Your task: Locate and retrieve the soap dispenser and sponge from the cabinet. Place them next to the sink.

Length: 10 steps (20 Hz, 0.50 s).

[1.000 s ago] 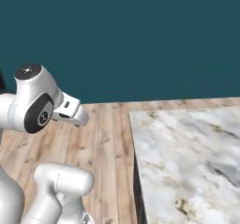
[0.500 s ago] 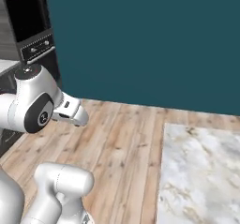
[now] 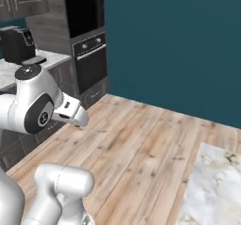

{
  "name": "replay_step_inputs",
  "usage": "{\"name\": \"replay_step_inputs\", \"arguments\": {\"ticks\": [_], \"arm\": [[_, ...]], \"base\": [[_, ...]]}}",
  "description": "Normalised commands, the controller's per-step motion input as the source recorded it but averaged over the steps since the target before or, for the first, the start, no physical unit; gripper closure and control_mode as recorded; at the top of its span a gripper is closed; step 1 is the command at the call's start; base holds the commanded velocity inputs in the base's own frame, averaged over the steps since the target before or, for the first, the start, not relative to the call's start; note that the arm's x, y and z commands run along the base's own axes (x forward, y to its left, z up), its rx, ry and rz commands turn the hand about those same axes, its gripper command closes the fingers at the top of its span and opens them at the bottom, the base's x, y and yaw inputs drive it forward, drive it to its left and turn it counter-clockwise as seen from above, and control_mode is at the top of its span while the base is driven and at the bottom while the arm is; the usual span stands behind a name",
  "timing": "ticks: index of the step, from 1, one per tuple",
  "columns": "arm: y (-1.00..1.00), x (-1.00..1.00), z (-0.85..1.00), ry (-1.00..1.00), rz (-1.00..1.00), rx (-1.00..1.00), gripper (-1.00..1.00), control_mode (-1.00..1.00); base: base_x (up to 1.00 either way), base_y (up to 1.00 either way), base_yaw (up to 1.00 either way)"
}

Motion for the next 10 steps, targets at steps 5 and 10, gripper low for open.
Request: {"name": "replay_step_inputs", "arguments": {"ticks": [5, 10], "arm": [[0.00, 0.00, 0.00, 0.00, 0.00, 0.00, -1.00, 1.00], [0.00, 0.00, 0.00, 0.00, 0.00, 0.00, -1.00, 1.00]], "base": [[0.23, 0.00, 0.48], [0.19, 0.00, 0.50]]}}
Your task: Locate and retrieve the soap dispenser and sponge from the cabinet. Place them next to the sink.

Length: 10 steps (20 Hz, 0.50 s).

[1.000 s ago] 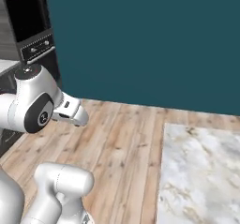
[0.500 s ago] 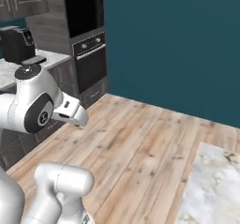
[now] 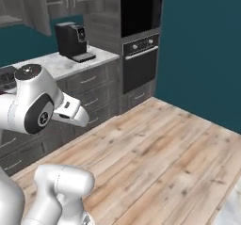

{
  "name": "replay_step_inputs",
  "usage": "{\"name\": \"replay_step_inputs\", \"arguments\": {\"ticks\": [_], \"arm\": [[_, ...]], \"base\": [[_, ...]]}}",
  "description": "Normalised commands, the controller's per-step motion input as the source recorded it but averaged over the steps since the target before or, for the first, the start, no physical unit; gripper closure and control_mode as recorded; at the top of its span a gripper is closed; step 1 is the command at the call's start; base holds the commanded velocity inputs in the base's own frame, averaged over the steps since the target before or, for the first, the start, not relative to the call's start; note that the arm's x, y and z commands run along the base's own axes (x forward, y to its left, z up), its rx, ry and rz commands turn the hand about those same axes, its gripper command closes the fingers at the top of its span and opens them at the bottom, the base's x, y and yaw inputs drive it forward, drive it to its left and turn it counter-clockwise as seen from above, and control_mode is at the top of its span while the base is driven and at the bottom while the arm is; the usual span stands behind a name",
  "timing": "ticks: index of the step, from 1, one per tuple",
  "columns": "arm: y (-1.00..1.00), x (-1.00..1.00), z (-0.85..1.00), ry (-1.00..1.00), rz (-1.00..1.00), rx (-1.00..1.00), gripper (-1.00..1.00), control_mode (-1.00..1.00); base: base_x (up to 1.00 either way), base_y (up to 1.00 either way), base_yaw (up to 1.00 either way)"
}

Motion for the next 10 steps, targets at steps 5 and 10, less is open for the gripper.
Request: {"name": "replay_step_inputs", "arguments": {"ticks": [5, 10], "arm": [[0.00, 0.00, 0.00, 0.00, 0.00, 0.00, -1.00, 1.00], [0.00, 0.00, 0.00, 0.00, 0.00, 0.00, -1.00, 1.00]], "base": [[0.30, 0.00, 0.48], [0.38, 0.00, 0.47]]}}
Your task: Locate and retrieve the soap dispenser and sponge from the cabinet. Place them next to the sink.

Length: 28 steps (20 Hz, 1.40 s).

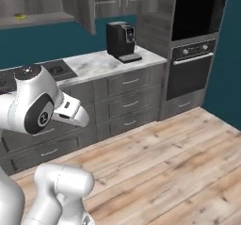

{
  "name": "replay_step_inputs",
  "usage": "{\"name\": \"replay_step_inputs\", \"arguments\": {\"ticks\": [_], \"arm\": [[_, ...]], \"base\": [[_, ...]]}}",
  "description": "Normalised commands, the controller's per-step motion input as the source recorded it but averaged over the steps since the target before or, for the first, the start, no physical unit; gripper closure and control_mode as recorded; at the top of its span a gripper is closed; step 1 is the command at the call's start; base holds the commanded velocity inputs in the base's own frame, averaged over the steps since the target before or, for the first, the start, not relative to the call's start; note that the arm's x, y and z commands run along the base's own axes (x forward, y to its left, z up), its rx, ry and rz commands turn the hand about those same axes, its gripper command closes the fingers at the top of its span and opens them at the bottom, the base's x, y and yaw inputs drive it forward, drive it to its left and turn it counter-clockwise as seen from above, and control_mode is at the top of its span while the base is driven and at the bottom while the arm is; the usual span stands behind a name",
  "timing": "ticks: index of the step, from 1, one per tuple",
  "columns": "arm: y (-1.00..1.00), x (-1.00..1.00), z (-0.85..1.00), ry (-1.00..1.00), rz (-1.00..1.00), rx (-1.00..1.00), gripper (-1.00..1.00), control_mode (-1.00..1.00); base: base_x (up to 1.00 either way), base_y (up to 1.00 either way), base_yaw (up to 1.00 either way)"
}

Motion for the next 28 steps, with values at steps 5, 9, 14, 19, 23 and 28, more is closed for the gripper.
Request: {"name": "replay_step_inputs", "arguments": {"ticks": [5, 9, 14, 19, 23, 28], "arm": [[0.00, 0.00, 0.00, 0.00, 0.00, 0.00, -1.00, 1.00], [0.00, 0.00, 0.00, 0.00, 0.00, 0.00, -1.00, 1.00], [0.00, 0.00, 0.00, 0.00, 0.00, 0.00, -1.00, 1.00], [0.00, 0.00, 0.00, 0.00, 0.00, 0.00, -1.00, 1.00], [0.00, 0.00, 0.00, 0.00, 0.00, 0.00, -1.00, 1.00], [0.00, 0.00, 0.00, 0.00, 0.00, 0.00, -1.00, 1.00]], "base": [[0.37, 0.00, 0.46], [0.37, -0.01, 0.45], [0.31, -0.03, 0.45], [0.30, -0.11, 0.42], [0.57, -0.15, 0.36], [0.54, -0.37, 0.20]]}}
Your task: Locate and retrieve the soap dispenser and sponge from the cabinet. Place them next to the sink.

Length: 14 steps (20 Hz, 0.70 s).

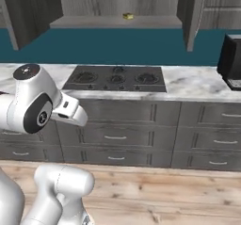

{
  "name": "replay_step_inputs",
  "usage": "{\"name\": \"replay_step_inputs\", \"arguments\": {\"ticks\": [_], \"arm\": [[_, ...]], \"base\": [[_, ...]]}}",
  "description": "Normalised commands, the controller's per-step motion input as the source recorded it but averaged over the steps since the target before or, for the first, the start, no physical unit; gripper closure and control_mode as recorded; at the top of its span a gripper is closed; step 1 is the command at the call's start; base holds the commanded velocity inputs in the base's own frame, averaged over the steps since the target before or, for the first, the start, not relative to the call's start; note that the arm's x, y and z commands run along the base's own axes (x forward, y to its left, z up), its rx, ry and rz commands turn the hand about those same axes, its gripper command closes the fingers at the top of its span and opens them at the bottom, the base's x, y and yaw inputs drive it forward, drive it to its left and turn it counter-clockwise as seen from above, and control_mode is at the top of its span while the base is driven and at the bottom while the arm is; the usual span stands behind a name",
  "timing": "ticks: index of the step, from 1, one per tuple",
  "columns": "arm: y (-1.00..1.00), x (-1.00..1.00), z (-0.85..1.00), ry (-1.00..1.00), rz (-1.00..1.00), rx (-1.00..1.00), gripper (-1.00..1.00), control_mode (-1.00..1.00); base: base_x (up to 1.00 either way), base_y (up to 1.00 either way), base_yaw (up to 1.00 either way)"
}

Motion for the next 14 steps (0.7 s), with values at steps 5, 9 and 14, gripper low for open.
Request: {"name": "replay_step_inputs", "arguments": {"ticks": [5, 9, 14], "arm": [[0.00, 0.00, 0.00, 0.00, 0.00, 0.00, -1.00, 1.00], [0.00, 0.00, 0.00, 0.00, 0.00, 0.00, -1.00, 1.00], [0.00, 0.00, 0.00, 0.00, 0.00, 0.00, -1.00, 1.00]], "base": [[0.49, -0.59, 0.00], [0.47, -0.45, 0.01], [0.64, 0.15, 0.18]]}}
